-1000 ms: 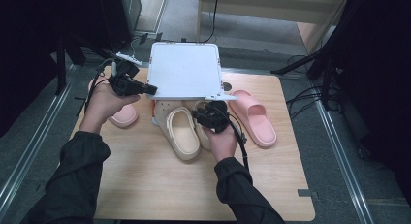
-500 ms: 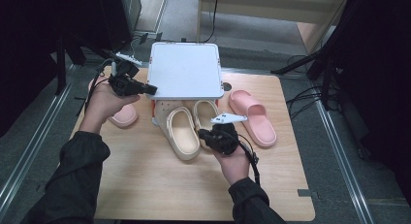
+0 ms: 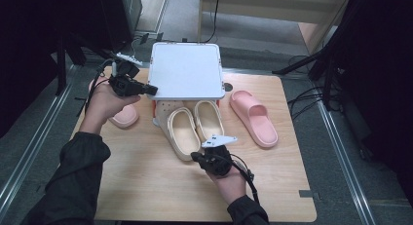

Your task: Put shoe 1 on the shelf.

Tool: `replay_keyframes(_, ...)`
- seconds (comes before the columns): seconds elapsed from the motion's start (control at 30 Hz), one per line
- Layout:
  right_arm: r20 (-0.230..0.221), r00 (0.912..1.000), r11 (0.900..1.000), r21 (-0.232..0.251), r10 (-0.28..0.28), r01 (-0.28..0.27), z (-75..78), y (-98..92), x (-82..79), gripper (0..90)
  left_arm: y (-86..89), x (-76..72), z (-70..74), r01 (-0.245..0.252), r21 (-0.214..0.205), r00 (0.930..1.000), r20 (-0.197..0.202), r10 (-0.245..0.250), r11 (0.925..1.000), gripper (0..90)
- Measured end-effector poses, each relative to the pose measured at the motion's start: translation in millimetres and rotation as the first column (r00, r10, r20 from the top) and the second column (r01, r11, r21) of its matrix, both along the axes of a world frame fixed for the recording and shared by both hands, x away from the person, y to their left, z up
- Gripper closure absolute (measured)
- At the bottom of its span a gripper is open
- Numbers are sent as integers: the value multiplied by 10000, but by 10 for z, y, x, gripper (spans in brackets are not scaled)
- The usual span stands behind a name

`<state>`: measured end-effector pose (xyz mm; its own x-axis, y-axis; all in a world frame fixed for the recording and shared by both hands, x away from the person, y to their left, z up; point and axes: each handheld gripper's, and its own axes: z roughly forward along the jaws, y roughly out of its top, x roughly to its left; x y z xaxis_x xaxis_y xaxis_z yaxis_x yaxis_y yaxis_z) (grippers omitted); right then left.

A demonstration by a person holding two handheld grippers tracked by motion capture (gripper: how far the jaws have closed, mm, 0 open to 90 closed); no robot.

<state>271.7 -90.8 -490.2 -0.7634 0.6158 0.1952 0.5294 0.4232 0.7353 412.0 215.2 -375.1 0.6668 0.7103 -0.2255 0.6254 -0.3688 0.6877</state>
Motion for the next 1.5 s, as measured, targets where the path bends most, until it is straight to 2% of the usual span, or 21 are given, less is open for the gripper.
replay_keyframes(0.2,-92,9998,9986,-510,155,-159,-98,15,16,900,-12,-6,12,-109,121,9999,-61,110,9999,873)
replay_keyframes(0.3,-171,9998,9973,-732,50,-63,-156,18,48,900,-19,-9,15,-132,152,9999,-101,134,9998,883)
replay_keyframes(0.43,-419,9991,9989,-468,-75,56,-185,21,113,900,-3,-3,11,-86,103,9999,-125,87,9999,893)
replay_keyframes(0.67,-459,9989,9994,-319,-108,94,-159,88,165,900,-2,-4,4,-80,15,9999,-134,81,10000,894)
replay_keyframes(0.83,-411,9991,9998,-171,-101,95,-119,225,261,900,4,-4,1,-72,-18,9999,-136,72,10000,895)
replay_keyframes(0.97,-195,9997,9999,-113,-129,127,-70,325,349,900,7,-2,0,-76,-46,9998,-161,75,10000,895)
replay_keyframes(1.03,-164,9994,9987,-408,-314,307,-50,385,409,900,4,-2,1,-111,-47,9998,-186,111,9999,895)
replay_keyframes(1.13,-226,9988,9977,-530,-431,418,-57,470,502,900,5,-1,0,-112,-68,9997,-221,110,9999,895)
replay_keyframes(1.2,-236,9992,9990,-305,-328,321,-44,535,561,900,16,2,-1,-163,-122,9995,-268,159,9998,895)
replay_keyframes(1.33,-30,9991,9991,-123,-411,411,10,654,601,900,13,0,-1,-148,-112,9996,-250,145,9998,896)
replay_keyframes(1.47,300,9991,9988,-360,-307,318,33,782,590,900,32,2,-3,-143,-154,9995,-291,138,9998,896)
replay_keyframes(1.5,251,9993,9988,-413,-261,271,23,788,581,900,38,3,-8,-169,-253,9994,-309,161,9995,896)
